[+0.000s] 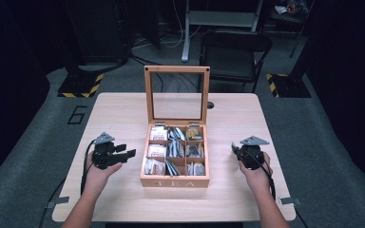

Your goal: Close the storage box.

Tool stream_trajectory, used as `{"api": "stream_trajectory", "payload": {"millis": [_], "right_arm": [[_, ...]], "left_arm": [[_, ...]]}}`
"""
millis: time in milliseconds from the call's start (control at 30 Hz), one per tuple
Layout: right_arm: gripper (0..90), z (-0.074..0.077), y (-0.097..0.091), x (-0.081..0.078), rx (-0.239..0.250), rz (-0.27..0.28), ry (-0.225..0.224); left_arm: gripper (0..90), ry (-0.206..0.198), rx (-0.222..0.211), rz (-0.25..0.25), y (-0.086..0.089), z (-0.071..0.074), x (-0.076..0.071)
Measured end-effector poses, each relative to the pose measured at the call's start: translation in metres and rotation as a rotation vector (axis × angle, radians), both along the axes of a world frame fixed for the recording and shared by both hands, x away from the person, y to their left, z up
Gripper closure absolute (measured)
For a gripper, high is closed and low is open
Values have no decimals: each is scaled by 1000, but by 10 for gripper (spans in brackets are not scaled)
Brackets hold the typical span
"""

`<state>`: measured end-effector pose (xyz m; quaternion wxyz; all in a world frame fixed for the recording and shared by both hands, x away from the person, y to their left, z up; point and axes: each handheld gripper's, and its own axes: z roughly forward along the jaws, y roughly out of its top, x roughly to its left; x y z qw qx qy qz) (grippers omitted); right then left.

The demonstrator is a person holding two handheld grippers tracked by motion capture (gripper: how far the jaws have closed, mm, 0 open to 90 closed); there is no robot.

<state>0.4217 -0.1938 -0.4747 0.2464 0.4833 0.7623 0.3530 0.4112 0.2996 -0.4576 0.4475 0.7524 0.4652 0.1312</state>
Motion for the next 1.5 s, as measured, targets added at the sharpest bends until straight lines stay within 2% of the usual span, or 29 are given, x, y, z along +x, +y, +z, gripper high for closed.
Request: {"api": "stream_trajectory", "payload": {"millis": [33, 133, 267, 400, 667, 800, 900, 967, 1000, 1100, 1300, 1400, 1500], "right_arm": [[894, 0, -2, 1, -9, 8, -4], [891, -1, -2, 0, 6, 1, 0], [869, -2, 2, -2, 20, 22, 8], [862, -4, 10, -3, 3, 44, 1], [842, -11, 21, -4, -19, 81, 25], [836, -13, 25, -5, -25, 67, 24], [831, -16, 26, -4, -37, 55, 41], [814, -18, 25, -3, -49, 64, 43], [799, -19, 25, -3, -53, 52, 44], [781, -19, 26, -4, -35, 41, 56], [713, -22, 25, -2, -11, 52, 72], [658, -23, 25, -2, -16, 73, 88], [596, -24, 28, -2, -8, 64, 97]], "left_arm": [[436, -1, 0, 1, 0, 0, 0], [436, -1, 2, 0, 0, -1, 0], [436, -1, 1, 1, 0, 0, 0], [436, -1, -1, 0, 0, 0, 0], [436, -1, -2, 1, 0, 0, 0], [436, -4, -2, -3, -1, 1, -1], [435, -2, -1, -8, -2, 0, -1], [435, -2, 1, -8, -2, 0, -1], [435, -1, 1, -6, -2, 0, -1], [435, -3, 2, -3, -1, 0, 0], [434, 1, 1, 0, -2, 0, 0], [434, 6, -4, 2, -2, -1, -1], [434, -1, 2, -1, -1, 0, 0]]}}
